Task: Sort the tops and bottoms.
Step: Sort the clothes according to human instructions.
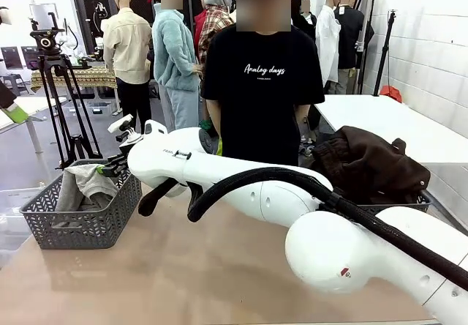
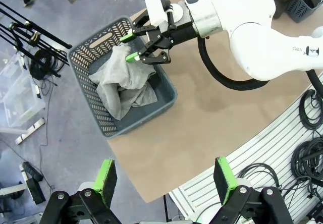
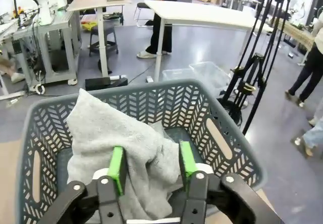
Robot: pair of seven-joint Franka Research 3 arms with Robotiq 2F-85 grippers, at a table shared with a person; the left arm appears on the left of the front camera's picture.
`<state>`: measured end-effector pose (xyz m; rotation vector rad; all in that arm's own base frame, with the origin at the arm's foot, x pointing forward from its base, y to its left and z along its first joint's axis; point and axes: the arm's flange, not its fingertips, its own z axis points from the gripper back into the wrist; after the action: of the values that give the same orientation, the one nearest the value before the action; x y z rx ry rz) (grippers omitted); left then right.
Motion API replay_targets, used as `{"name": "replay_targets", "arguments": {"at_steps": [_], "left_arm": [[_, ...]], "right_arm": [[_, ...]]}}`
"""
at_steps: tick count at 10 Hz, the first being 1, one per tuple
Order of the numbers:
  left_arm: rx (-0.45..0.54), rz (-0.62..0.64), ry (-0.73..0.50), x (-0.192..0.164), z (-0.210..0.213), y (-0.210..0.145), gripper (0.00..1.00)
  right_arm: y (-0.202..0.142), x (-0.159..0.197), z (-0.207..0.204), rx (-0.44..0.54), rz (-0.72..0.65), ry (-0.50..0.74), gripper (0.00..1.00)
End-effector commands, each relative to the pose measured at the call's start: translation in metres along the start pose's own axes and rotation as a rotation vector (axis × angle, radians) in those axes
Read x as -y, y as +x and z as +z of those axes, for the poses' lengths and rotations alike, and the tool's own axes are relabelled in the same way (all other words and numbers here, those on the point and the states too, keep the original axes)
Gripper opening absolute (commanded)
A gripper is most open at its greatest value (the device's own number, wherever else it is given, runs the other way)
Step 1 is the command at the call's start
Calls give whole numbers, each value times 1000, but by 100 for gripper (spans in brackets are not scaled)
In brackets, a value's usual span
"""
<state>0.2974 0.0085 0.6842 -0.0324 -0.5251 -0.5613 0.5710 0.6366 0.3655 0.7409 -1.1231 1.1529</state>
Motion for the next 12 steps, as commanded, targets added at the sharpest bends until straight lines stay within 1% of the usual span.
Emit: {"name": "replay_targets", "arguments": {"at_steps": [1, 6, 7, 8, 12], "left_arm": [[-1, 0, 0, 0, 0, -1, 100], [-1, 0, 0, 0, 0, -1, 100], [-1, 0, 0, 0, 0, -1, 100], [-1, 0, 0, 0, 0, -1, 100], [-1, 0, 0, 0, 0, -1, 100]], "right_arm": [[30, 36, -79, 22, 1, -11, 100], [63, 30, -45, 48, 22, -54, 100], [68, 29, -39, 22, 27, -53, 100], [36, 2, 14, 39, 34, -37, 100], [36, 2, 14, 39, 34, -37, 100]]}}
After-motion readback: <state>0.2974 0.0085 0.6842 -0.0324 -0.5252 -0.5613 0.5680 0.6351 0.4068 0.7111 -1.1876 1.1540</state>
